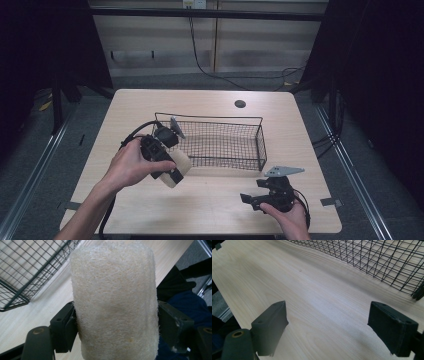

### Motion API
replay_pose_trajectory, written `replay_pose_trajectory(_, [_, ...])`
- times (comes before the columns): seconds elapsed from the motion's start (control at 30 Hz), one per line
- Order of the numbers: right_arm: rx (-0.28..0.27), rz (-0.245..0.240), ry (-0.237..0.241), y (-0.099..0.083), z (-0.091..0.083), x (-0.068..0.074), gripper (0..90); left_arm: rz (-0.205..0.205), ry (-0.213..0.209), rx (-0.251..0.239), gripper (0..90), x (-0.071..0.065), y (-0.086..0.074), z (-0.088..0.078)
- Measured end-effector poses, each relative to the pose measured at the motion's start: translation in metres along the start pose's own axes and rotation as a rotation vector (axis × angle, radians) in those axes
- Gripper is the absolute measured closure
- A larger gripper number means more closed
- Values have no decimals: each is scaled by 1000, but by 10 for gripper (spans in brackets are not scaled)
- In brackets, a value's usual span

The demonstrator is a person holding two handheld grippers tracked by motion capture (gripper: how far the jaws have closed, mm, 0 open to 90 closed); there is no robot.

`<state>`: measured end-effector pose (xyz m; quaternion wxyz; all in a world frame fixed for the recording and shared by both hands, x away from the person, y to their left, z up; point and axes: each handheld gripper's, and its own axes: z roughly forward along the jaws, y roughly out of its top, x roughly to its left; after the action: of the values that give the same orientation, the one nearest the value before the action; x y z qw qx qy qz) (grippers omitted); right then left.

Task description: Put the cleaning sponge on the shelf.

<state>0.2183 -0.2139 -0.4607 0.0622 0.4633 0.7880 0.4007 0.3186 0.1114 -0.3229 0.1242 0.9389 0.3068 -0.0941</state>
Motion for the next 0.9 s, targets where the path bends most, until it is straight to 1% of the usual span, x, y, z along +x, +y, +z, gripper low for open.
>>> replay_pose_trajectory(0.1, [1, 1, -1, 0, 0, 0, 153, -8, 4, -2, 251, 1, 1, -4])
replay_pose_trajectory(0.13, [1, 1, -1, 0, 0, 0, 153, -12, -2, -11, 251, 3, 3, -8])
replay_pose_trajectory(0.23, [2, 1, 0, 0, 0, 0, 154, -14, 2, -11, 251, 5, 4, -12])
replay_pose_trajectory(0.3, [1, 1, 0, 0, 0, 0, 153, -17, 3, -13, 251, 7, 6, -17])
replay_pose_trajectory(0.33, [1, 1, -1, 0, 0, 0, 154, -24, 0, -22, 251, 7, 7, -19])
replay_pose_trajectory(0.37, [1, 1, -1, 0, 0, 0, 153, -20, 0, -19, 251, 9, 7, -21])
replay_pose_trajectory(0.43, [1, 1, -1, 0, 0, 0, 153, -33, 0, -25, 251, 10, 9, -24])
replay_pose_trajectory(0.5, [1, 1, 0, 0, 0, 0, 153, -37, 1, -27, 251, 12, 10, -26])
replay_pose_trajectory(0.53, [3, 2, 1, 0, 0, 0, 154, -48, 3, -36, 251, 14, 13, -30])
replay_pose_trajectory(0.6, [2, 0, 1, 0, 0, 0, 154, -63, 5, -38, 251, 16, 15, -33])
replay_pose_trajectory(0.63, [1, -2, 1, 0, 0, -1, 153, -72, 5, -50, 251, 18, 16, -34])
replay_pose_trajectory(0.67, [3, 2, 1, 0, 0, 0, 153, -78, 8, -43, 251, 19, 17, -35])
replay_pose_trajectory(0.7, [4, 1, 1, 0, 0, 0, 154, -81, 9, -45, 251, 21, 18, -36])
replay_pose_trajectory(0.73, [4, 1, 2, 0, 0, 0, 153, -93, 8, -52, 251, 22, 19, -36])
replay_pose_trajectory(0.77, [4, -1, 1, 0, 0, 0, 153, -95, 9, -48, 251, 24, 19, -37])
replay_pose_trajectory(0.83, [4, -1, 2, 0, 0, 0, 153, -101, 5, -55, 251, 25, 20, -38])
replay_pose_trajectory(0.9, [4, 0, 2, 0, 0, 0, 153, -117, 11, -58, 251, 28, 21, -39])
